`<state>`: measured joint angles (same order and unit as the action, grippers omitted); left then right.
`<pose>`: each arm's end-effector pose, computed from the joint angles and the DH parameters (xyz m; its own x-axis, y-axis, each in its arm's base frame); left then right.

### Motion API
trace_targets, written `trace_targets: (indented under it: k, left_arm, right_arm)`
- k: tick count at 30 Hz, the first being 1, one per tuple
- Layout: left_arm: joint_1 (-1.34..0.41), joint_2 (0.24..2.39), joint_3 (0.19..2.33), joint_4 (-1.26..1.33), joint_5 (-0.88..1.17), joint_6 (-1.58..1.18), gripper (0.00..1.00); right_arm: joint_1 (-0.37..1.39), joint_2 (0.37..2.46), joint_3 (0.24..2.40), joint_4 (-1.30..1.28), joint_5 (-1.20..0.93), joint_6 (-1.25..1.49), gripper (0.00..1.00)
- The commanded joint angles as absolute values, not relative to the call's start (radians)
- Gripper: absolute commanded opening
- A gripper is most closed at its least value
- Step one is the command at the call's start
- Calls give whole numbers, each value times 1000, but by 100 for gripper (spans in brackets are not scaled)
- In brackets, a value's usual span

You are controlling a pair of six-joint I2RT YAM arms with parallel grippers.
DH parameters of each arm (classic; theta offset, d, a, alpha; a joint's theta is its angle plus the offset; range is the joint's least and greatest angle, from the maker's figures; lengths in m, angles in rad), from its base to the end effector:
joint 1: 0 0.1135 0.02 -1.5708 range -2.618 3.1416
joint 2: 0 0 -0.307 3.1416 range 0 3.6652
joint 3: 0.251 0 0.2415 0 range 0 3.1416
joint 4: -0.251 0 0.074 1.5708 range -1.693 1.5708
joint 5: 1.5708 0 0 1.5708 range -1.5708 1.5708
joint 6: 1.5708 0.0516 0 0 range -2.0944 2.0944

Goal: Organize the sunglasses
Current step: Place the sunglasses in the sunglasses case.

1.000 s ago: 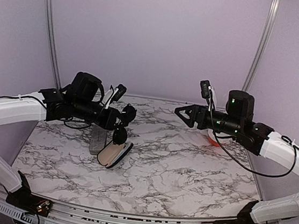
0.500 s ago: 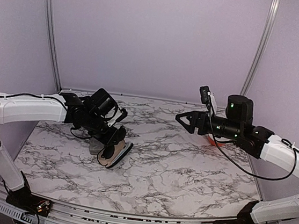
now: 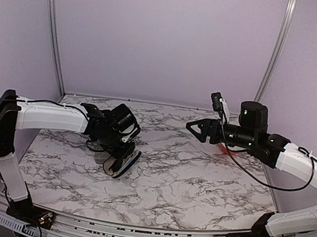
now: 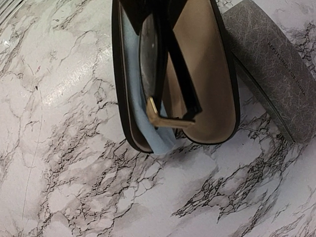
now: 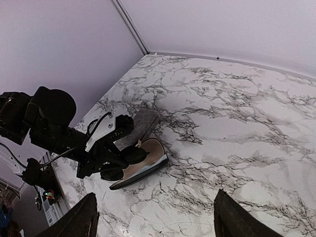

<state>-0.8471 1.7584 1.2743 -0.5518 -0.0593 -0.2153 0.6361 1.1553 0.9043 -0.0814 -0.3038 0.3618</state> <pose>0.2514 -0.2799 0.2513 -0.7120 0.4838 -0.5089 0.5895 0.8056 -0.0591 0.1952 0.1634 0.3542 -0.5267 0.0309 -0.8495 -0.6500 0.6294 0.4259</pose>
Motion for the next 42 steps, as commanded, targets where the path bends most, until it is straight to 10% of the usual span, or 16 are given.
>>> trace_targets:
  k: [1,42]
  left_arm:
    - [-854,1790,1304,-595,-105,-205,11]
    - [-916,1943,1409,-700,-272,-382,13]
  right_arm:
    - [632,1138,918,-110,-295,347,78]
    - [632,1100,892,-141,-285,325,79]
